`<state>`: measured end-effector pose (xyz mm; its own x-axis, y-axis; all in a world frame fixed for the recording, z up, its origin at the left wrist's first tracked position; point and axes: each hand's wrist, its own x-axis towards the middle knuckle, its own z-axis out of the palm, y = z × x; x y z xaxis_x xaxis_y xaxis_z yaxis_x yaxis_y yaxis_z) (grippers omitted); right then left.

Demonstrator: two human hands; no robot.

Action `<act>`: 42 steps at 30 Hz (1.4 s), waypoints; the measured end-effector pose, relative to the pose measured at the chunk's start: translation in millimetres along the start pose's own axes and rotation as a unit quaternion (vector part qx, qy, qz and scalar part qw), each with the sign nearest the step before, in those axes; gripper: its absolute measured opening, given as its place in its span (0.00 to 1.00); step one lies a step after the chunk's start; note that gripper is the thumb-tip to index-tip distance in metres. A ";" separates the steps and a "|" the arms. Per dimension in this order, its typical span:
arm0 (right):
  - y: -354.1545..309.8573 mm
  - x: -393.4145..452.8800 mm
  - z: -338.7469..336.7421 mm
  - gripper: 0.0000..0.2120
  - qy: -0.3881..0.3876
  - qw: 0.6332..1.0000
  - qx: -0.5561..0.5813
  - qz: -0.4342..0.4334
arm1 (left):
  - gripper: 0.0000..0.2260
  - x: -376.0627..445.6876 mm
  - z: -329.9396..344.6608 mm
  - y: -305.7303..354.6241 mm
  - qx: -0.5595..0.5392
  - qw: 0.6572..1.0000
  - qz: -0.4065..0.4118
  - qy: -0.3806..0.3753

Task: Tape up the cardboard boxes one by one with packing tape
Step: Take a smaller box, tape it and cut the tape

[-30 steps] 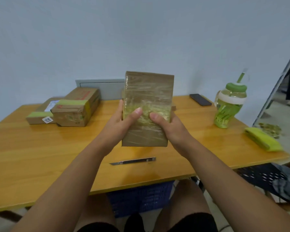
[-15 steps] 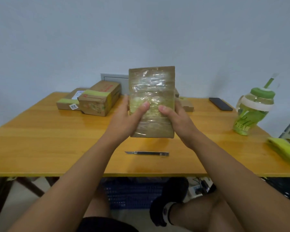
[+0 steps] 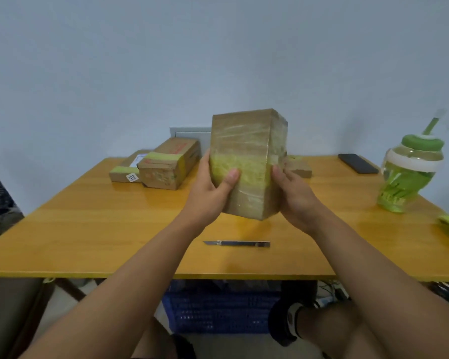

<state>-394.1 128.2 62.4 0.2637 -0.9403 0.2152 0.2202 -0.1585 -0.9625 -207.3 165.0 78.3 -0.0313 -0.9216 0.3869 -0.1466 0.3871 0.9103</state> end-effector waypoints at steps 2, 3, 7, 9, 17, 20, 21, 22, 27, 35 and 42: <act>-1.9 2.9 -0.5 0.31 0.049 0.999 -0.018 -0.015 | 0.26 11.6 2.4 1.2 0.058 0.998 -0.002 0.000; -1.7 6.3 -1.0 0.33 0.075 0.996 -0.037 -0.022 | 0.28 17.0 4.0 -0.4 0.110 0.994 0.007 0.011; -5.1 21.2 8.6 0.26 0.138 0.983 -0.111 -0.041 | 0.41 31.3 13.0 -10.4 0.171 0.985 -0.017 0.007; -7.3 32.3 18.2 0.21 0.148 0.969 -0.184 -0.071 | 0.48 41.3 10.5 -14.5 0.161 0.987 -0.027 -0.008; -15.0 103.0 22.1 0.30 -0.003 0.986 -0.166 -0.029 | 0.32 96.9 -56.6 -38.2 -0.106 0.992 -0.073 0.012; -2.1 130.5 19.7 0.34 -0.048 0.994 -0.069 0.065 | 0.28 117.8 -60.9 -49.3 -0.186 0.979 -0.086 0.003; 1.4 138.3 20.0 0.32 -0.033 0.995 -0.070 0.063 | 0.27 124.9 -62.8 -54.5 -0.190 0.978 -0.085 0.012; 3.8 144.5 21.3 0.30 -0.008 0.994 -0.091 0.052 | 0.25 131.9 -64.2 -60.1 -0.176 0.981 -0.080 0.024; 18.5 175.3 24.8 0.25 0.086 0.943 -0.320 0.007 | 0.23 158.8 -61.8 -89.4 -0.022 0.988 -0.082 0.130; 38.4 199.1 31.0 0.36 0.030 0.913 -0.405 0.042 | 0.28 179.5 -66.8 -115.4 0.024 0.983 -0.161 0.081; 51.4 214.7 18.8 0.49 -0.135 0.777 -0.606 0.104 | 0.17 188.6 -70.4 -136.3 0.099 0.975 -0.194 0.053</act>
<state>-308.6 -76.2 62.2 0.3985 -0.9121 -0.0963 -0.8566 -0.3326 -0.3945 -123.6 -59.6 37.5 0.1647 -0.9855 0.0419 -0.3146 -0.0122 0.9492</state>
